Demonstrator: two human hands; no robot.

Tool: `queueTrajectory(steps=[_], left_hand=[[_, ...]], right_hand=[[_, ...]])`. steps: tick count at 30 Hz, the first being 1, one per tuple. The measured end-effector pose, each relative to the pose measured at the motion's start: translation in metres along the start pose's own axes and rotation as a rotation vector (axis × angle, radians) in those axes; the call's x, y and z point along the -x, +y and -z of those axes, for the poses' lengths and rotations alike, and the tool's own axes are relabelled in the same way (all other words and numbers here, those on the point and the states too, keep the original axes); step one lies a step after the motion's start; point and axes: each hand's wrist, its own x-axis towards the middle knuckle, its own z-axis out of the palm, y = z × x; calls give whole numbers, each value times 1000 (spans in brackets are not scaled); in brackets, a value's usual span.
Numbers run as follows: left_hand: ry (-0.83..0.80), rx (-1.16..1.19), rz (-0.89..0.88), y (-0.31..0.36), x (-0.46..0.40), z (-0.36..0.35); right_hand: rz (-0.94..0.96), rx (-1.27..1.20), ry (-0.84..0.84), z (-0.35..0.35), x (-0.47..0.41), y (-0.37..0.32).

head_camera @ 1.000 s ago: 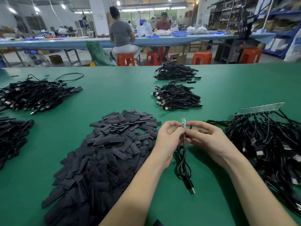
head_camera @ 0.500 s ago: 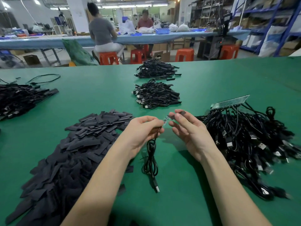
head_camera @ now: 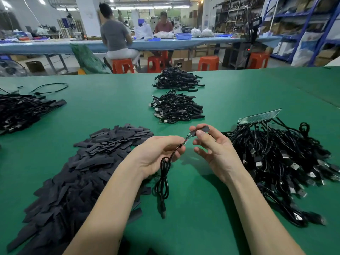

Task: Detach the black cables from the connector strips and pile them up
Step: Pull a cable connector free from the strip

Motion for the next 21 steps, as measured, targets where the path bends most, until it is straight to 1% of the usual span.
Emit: queueTrajectory(steps=[4, 8, 10, 12, 14, 17, 21], left_hand=[[-50, -76, 6, 0, 1, 6], [-121, -157, -37, -1, 1, 8], [-94, -190, -118, -3, -1, 7], [-36, -282, -243, -6, -4, 7], [-13, -395, -354, -8, -5, 7], [15, -558, -439, -12, -8, 8], [67, -588, -550, -18, -11, 4]], right_hand=[[-67, 65, -72, 4, 2, -3], [-147, 77, -163, 4, 3, -2], [-129, 58, -135, 4, 1, -1], [-107, 7, -79, 6, -1, 0], [-113, -25, -26, 8, -1, 1], [-130, 47, 56, 10, -2, 2], [-126, 105, 96, 13, -3, 3]])
